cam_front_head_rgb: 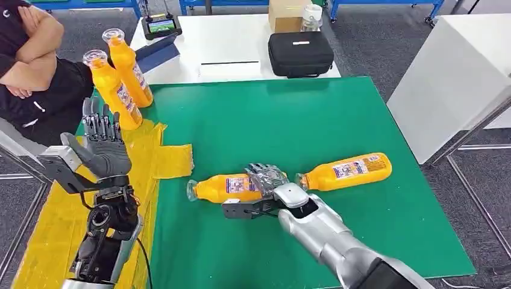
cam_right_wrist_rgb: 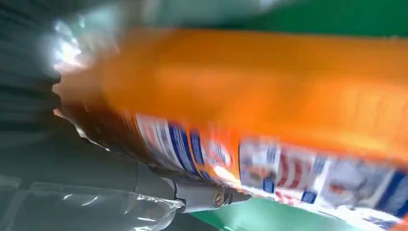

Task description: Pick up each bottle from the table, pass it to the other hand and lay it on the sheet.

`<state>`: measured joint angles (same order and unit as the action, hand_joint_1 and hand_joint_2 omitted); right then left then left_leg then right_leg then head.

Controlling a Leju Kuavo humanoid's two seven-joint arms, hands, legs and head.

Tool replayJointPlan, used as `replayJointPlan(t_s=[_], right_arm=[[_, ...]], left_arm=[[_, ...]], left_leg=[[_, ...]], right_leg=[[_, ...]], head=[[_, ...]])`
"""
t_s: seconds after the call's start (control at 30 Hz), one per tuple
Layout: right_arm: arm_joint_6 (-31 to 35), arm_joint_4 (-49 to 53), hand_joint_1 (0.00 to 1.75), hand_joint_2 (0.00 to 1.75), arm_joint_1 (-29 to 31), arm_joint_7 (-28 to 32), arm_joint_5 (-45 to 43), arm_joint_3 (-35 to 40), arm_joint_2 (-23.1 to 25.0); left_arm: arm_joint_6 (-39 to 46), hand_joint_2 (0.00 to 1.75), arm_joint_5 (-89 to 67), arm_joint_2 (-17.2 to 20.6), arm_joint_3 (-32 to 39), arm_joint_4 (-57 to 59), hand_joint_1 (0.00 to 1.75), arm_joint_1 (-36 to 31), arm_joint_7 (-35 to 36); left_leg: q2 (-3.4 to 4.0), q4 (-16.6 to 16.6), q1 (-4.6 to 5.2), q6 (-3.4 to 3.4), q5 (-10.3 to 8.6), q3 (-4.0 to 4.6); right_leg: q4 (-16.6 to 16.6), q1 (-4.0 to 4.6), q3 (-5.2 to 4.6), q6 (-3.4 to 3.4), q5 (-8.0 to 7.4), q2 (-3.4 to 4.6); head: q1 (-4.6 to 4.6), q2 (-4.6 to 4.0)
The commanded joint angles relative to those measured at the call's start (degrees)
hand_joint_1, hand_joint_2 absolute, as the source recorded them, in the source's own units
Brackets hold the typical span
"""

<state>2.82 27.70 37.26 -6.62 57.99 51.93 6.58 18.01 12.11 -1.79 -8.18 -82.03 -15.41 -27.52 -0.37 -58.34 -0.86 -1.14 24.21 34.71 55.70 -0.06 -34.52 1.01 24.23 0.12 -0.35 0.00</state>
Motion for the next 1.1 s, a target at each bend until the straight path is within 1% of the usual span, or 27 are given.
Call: replayJointPlan(t_s=[0.03, 0.07, 0.1, 0.13, 0.2, 0.23, 0.3, 0.33, 0.37, 0.4, 0.47, 0.5, 0.53, 0.57, 0.6, 0.63, 0.73, 0.77, 0.8, 0.83, 0.87, 0.9, 0.93, 1.0, 1.03, 1.07, 1.1], right_arm=[[-0.2, -10.4, 1.75, 1.75, -4.4, -1.2, 1.2, 2.7, -1.4], [-0.5, -10.1, 1.75, 1.75, -4.3, -1.2, 1.2, 2.3, -1.5], [-0.5, -9.9, 1.75, 1.75, -4.2, -1.3, 1.6, 2.3, -1.6], [-0.7, -9.8, 1.75, 1.75, -4.1, -1.0, 1.5, 2.1, -1.7], [-0.8, -9.8, 1.75, 1.75, -4.1, -0.7, 1.7, 1.9, -1.7], [-1.0, -9.8, 1.75, 1.75, -4.2, -0.6, 1.7, 1.8, -1.7], [-1.1, -9.8, 1.75, 1.75, -4.2, -0.5, 1.8, 1.7, -1.7], [-1.0, -9.8, 1.75, 1.75, -4.2, -0.6, 1.8, 1.7, -1.8], [-1.0, -9.8, 1.75, 1.75, -4.2, -0.6, 1.8, 1.7, -1.8], [-1.0, -9.8, 1.75, 1.75, -4.2, -0.6, 1.8, 1.7, -1.8], [-1.0, -9.8, 1.75, 1.75, -4.2, -0.6, 1.8, 1.7, -1.8], [-1.0, -9.8, 1.75, 1.75, -4.2, -0.6, 1.8, 1.7, -1.8], [-1.0, -9.8, 1.75, 1.75, -4.2, -0.6, 1.8, 1.7, -1.8], [-1.0, -9.8, 1.75, 1.75, -4.2, -0.6, 1.8, 1.7, -1.8], [-1.1, -9.8, 1.75, 1.75, -4.3, -0.6, 1.7, 1.4, -1.9], [-0.9, -9.7, 1.75, 1.75, -4.4, -0.6, 1.7, 1.0, -2.0], [2.6, -8.1, 1.75, 1.75, -4.7, 0.8, -1.1, -3.0, -2.8], [5.1, -6.7, 1.75, 1.75, -4.6, 2.8, -3.5, -6.1, -3.2], [6.2, -5.7, 1.75, 1.75, -4.2, 4.3, -5.1, -8.1, -3.6], [9.0, -3.1, 1.75, 1.75, -4.2, 7.4, -8.1, -11.5, -4.1], [7.5, -2.3, 1.75, 1.75, -3.2, 7.5, -8.3, -12.1, -4.6], [6.8, -1.4, 1.75, 1.75, -3.2, 7.2, -8.4, -12.4, -4.9], [6.8, -1.4, 1.75, 1.75, -3.2, 7.2, -8.4, -12.4, -4.9], [6.4, -0.6, 1.75, 1.75, -3.7, 7.2, -7.9, -12.5, -5.0], [6.5, -0.6, 1.75, 1.75, -3.9, 7.2, -7.8, -12.5, -4.9], [9.7, 1.4, 1.75, 1.75, -4.3, 10.4, -11.1, -15.8, -4.9], [11.6, 6.0, 1.75, 1.75, -4.5, 13.5, -14.1, -19.0, -5.7]], left_arm=[[-0.5, 0.0, 0.7, -0.6, -2.4, 6.2, 0.0, -4.6, 0.6], [-0.5, 0.0, 0.7, -0.5, -2.4, 6.4, 0.0, -4.8, 0.7], [-0.6, 0.0, 0.8, -0.4, -2.4, 6.7, 0.0, -5.0, 0.8], [-0.6, 0.0, 0.8, -0.3, -2.4, 7.1, 0.0, -5.4, 0.9], [-0.5, 0.0, 1.1, 0.0, -2.2, 7.5, 0.0, -5.6, 0.9], [-0.5, 0.0, 1.2, 0.1, -2.1, 7.6, 0.0, -5.5, 0.9], [-0.5, 0.0, 1.2, 0.1, -2.1, 7.5, 0.0, -5.5, 0.8], [-0.5, 0.0, 1.2, 0.1, -2.1, 7.5, 0.0, -5.5, 0.8], [-0.5, 0.0, 1.2, 0.1, -2.1, 7.5, 0.0, -5.5, 0.8], [-0.5, 0.0, 1.2, 0.1, -2.1, 7.5, 0.0, -5.5, 0.8], [-0.5, 0.0, 1.2, 0.1, -2.1, 7.5, 0.0, -5.5, 0.8], [-0.5, 0.0, 1.2, 0.1, -2.1, 7.5, 0.0, -5.5, 0.8], [-0.5, 0.0, 1.2, 0.1, -2.1, 7.5, 0.0, -5.5, 0.8], [-0.5, 0.0, 1.2, 0.1, -2.1, 7.5, 0.0, -5.5, 0.8], [-0.6, 0.0, 1.3, -0.1, -2.3, 7.8, 0.0, -5.7, 0.9], [-0.6, 0.0, 1.3, -0.1, -2.4, 7.9, 0.0, -5.9, 0.8], [0.2, 0.0, 1.1, -0.1, -2.2, 8.2, 0.0, -5.4, 1.1], [0.4, 0.0, 0.9, 0.2, -2.1, 8.3, 0.0, -5.0, 1.4], [0.6, 0.0, 0.6, 0.5, -1.8, 8.4, 0.0, -4.8, 1.4], [1.4, 0.0, 0.0, 0.8, -1.2, 9.1, 0.0, -4.5, 1.7], [1.2, 0.0, 0.2, 1.2, -0.6, 9.7, 0.0, -4.4, 1.7], [1.0, 0.0, 0.1, 1.2, -0.5, 10.1, 0.0, -4.6, 1.6], [1.0, 0.0, 0.1, 1.2, -0.5, 10.1, 0.0, -4.6, 1.6], [0.8, 0.0, 0.1, 1.0, -0.2, 10.2, 0.0, -4.7, 1.5], [0.7, 0.0, 0.1, 0.9, -0.2, 10.1, 0.0, -4.7, 1.5], [3.2, 0.0, -2.7, 1.5, -0.4, 10.9, 0.0, -4.9, 1.7], [8.5, 1.75, -8.6, 2.5, -0.5, 13.4, 0.0, -5.5, 1.7]], left_leg=[[-0.45, 0.3, 0.05, 0.02, -0.27, -0.13], [-0.24, 0.2, 0.02, 0.08, 0.07, -0.52], [-0.27, 0.2, 0.05, -0.1, -0.01, -0.31], [-0.08, 0.0, 0.02, -0.09, 0.33, -0.61], [-0.32, 0.2, 0.02, -0.11, -0.06, -0.08], [-0.09, -0.1, 0.01, -0.12, 0.3, -0.69], [-0.24, 0.0, 0.06, -0.13, -0.01, -0.22], [-0.11, -0.1, 0.03, -0.12, 0.16, -0.65], [-0.16, -0.1, 0.08, -0.03, -0.07, -0.4], [-0.1, -0.1, 0.04, -0.07, 0.03, -0.67], [-0.1, 0.0, 0.04, -0.17, -0.04, -0.76], [-0.18, 0.1, 0.07, -0.16, -0.19, -0.52], [-0.11, 0.0, 0.05, -0.09, 0.02, -0.77], [-0.18, 0.1, 0.06, -0.06, -0.07, -0.7], [-0.11, 0.1, 0.05, -0.05, 0.08, -0.88], [-0.19, 0.1, 0.07, -0.05, -0.02, -0.7], [-0.09, 0.0, 0.02, -0.04, 0.23, -1.06], [-0.27, 0.1, 0.08, -0.04, -0.04, -0.66], [-0.23, 0.1, 0.08, 0.03, 0.07, -0.73], [-0.06, -0.1, 0.04, 0.04, 0.31, -1.03], [-0.12, 0.1, 0.11, 0.04, 0.11, -0.74], [0.1, 0.0, 0.06, 0.03, 0.32, -1.02], [0.11, 0.0, 0.07, -0.04, 0.3, -1.04], [-0.02, 0.2, 0.14, -0.12, -0.01, -0.59], [0.01, 0.2, 0.09, -0.15, 0.11, -0.84], [0.01, 0.1, 0.07, -0.27, 0.05, -0.85], [-0.05, 0.2, 0.1, -0.21, -0.1, -0.61]], right_leg=[[-0.3, -0.05, 0.34, 0.08, -0.17, -0.51], [-0.2, -0.02, 0.65, 0.08, -0.03, -0.26], [-0.3, -0.04, 0.47, 0.09, -0.25, -0.28], [0.0, -0.03, 0.61, 0.04, -0.04, 0.01], [-0.2, -0.05, 0.19, 0.02, -0.34, -0.27], [0.0, -0.04, 0.72, 0.02, 0.0, -0.02], [0.0, -0.08, 0.32, 0.03, -0.23, -0.17], [0.1, -0.05, 0.75, 0.03, -0.02, -0.02], [0.1, -0.1, 0.51, 0.04, -0.14, -0.08], [0.1, -0.06, 0.81, 0.08, -0.06, -0.01], [0.0, -0.04, 0.89, -0.05, -0.12, -0.01], [-0.1, -0.07, 0.66, -0.05, -0.23, -0.12], [0.0, -0.04, 0.89, -0.05, -0.12, -0.02], [-0.1, -0.04, 0.86, -0.04, -0.2, -0.11], [-0.1, -0.03, 0.99, 0.01, -0.06, -0.01], [-0.1, -0.05, 0.83, 0.02, -0.14, -0.1], [0.0, 0.0, 1.15, 0.12, 0.16, 0.03], [-0.1, -0.06, 0.81, 0.13, -0.03, -0.16], [-0.1, -0.07, 0.85, 0.14, 0.01, -0.12], [0.1, -0.03, 1.09, 0.14, 0.18, 0.08], [-0.1, -0.1, 0.83, 0.15, 0.01, -0.01], [0.1, -0.05, 1.08, 0.13, 0.13, 0.23], [0.1, -0.07, 1.12, 0.12, 0.14, 0.25], [-0.1, -0.13, 0.78, 0.12, -0.1, 0.09], [-0.1, -0.09, 1.31, 0.02, -0.11, 0.15], [-0.1, -0.07, 1.56, 0.33, -0.26, 0.15], [-0.1, -0.09, 1.39, 0.32, -0.29, 0.07]], head=[[0.02, 0.0], [-0.02, 0.0], [0.0, 0.0], [-0.06, 0.0], [-0.02, 0.0], [0.0, 0.0], [0.0, 0.0], [-0.02, 0.0], [-0.02, 0.0], [-0.02, 0.0], [0.0, 0.0], [-0.02, 0.0], [-0.02, 0.0], [0.0, 0.0], [-0.04, 0.0], [0.0, 0.0], [-0.02, 0.0], [-0.02, 0.0], [-0.02, 0.0], [0.0, 0.0], [0.0, 0.0], [-0.02, 0.0], [0.0, 0.0], [-0.02, 0.0], [0.0, 0.0], [-0.02, 0.0], [-0.02, 0.0]])
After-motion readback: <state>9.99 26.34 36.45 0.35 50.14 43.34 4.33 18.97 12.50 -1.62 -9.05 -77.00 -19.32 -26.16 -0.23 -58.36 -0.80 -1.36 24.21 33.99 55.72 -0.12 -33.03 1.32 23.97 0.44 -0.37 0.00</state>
